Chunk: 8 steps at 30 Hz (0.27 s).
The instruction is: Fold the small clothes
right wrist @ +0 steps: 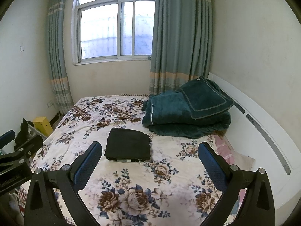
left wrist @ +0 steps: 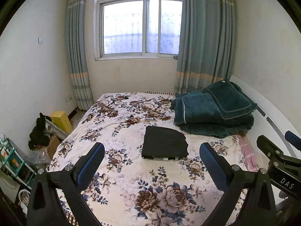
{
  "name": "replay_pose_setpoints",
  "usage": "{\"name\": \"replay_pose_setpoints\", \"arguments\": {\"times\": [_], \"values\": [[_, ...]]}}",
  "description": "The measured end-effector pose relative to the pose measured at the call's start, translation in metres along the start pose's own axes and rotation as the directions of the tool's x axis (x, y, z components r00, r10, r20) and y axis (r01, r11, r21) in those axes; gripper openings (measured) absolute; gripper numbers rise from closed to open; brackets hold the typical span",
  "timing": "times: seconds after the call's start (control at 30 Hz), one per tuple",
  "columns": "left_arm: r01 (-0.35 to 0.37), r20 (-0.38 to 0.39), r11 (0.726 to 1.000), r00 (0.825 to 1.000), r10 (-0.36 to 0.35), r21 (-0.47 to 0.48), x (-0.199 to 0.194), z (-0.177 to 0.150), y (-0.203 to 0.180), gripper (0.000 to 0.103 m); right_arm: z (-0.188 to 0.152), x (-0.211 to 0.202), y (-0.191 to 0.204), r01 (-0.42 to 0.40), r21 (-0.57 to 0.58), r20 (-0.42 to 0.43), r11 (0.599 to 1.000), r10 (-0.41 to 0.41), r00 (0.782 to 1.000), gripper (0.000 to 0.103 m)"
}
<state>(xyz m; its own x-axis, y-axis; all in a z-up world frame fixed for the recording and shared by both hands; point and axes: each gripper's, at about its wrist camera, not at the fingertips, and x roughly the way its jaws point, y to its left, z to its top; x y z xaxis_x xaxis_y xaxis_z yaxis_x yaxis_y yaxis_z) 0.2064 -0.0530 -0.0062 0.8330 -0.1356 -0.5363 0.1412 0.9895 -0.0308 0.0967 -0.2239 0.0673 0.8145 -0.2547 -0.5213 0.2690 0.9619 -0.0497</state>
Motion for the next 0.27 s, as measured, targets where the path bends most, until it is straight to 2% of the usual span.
{"name": "replay_pose_setpoints", "arguments": {"times": [0.27], "values": [[-0.006,0.019,1.0,1.0,0.007,-0.017,-0.0069,-0.0003,0.0065,0.103,0.0003,-0.0019,0.002,-0.001,0.002,-0.002,1.0,0.001,1.0,0.103]]}}
